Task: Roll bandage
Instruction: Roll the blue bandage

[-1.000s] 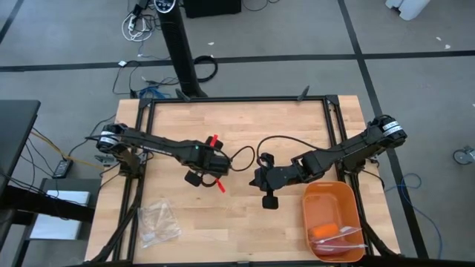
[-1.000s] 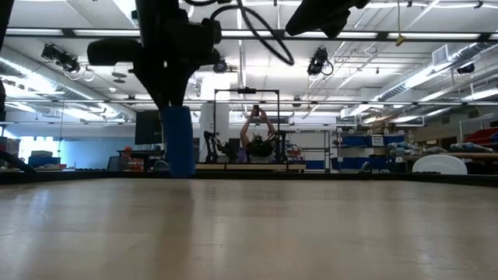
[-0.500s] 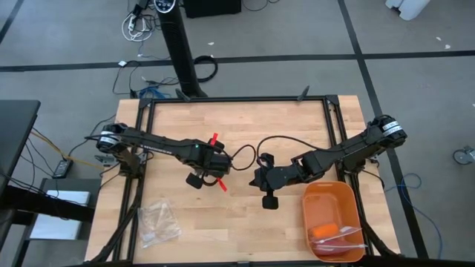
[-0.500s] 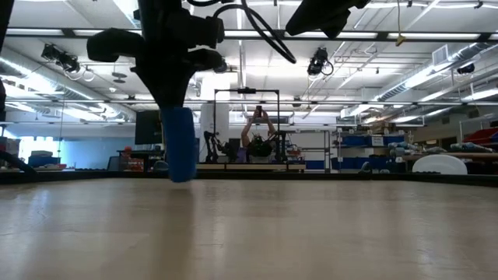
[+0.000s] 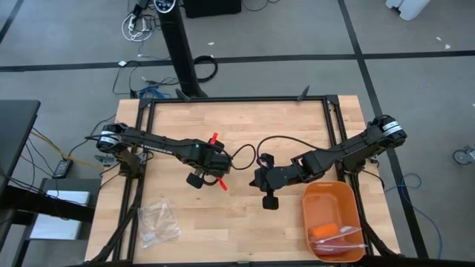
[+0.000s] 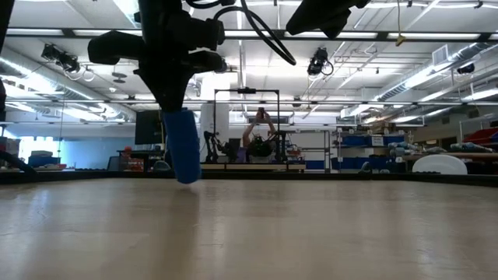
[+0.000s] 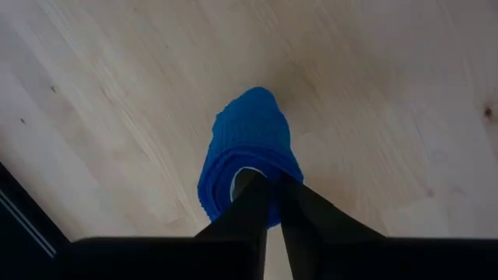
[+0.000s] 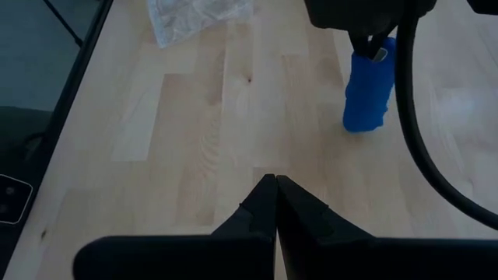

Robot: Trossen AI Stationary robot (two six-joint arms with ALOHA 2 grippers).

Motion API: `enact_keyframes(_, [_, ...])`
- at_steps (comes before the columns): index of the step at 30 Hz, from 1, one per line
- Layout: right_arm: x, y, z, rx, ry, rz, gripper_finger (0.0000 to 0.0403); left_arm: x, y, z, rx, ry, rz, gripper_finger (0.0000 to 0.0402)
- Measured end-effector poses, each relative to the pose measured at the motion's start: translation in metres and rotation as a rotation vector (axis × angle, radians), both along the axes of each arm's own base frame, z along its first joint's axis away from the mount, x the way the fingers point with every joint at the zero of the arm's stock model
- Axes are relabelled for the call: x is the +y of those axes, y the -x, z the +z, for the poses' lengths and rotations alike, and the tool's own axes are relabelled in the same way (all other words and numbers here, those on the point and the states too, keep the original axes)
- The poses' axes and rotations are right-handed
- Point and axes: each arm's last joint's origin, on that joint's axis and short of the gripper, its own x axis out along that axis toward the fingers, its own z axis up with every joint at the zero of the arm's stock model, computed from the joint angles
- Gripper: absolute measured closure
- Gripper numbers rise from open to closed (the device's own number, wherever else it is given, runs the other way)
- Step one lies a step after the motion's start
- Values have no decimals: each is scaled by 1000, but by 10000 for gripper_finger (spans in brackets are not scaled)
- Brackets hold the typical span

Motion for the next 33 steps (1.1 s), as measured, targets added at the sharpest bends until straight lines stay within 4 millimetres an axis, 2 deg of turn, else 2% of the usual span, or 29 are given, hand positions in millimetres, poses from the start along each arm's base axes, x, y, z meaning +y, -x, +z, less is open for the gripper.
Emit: enact_keyframes(33, [1, 0, 0, 8, -24, 28, 387, 0, 2, 0, 25, 12, 5, 366])
